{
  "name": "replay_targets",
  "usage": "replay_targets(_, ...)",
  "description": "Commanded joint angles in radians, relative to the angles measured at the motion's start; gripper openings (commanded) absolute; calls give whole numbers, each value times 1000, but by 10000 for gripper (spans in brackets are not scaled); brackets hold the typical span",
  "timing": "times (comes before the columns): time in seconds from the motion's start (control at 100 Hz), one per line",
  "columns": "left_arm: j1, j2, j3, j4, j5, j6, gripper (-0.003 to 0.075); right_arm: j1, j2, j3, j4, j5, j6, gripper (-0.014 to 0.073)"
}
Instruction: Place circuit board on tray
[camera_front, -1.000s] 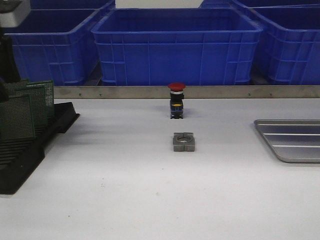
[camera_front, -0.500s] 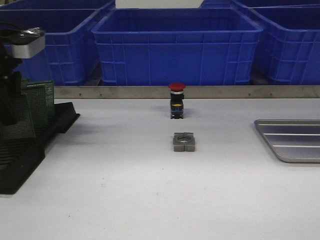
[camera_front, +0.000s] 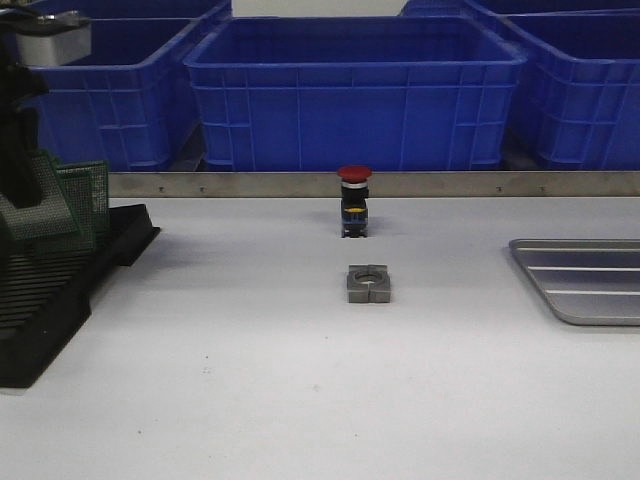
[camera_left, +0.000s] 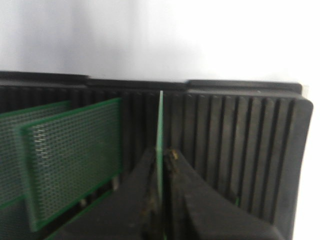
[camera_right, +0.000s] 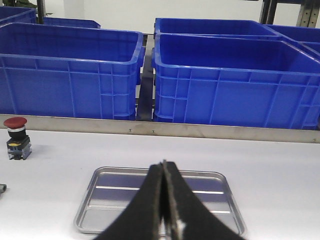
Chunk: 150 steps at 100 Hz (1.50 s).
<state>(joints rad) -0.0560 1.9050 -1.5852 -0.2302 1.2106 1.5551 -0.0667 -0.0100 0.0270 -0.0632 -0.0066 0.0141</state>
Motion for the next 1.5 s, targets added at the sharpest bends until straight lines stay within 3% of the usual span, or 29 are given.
replay_targets(0.0,-10,-81,-44,-96,61,-1,-20,-8,-27,-12,-7,-85,-3,-113)
replay_targets(0.27,-69,-135,-44,-446,66,19,-20,-8,-27,-12,-7,-85,-3,-113)
replay_targets(0.55,-220,-101,-44,-693,61,19,-20,-8,-27,-12,-7,-85,-3,-113)
replay_targets(1.0,-464,-70,-44,-743,59,19,-20,-8,-27,-12,-7,-85,-3,-113)
replay_targets(1.49,-477,-70,-44,-743,64,19,-20,-8,-27,-15,-6,-82,-3,-113)
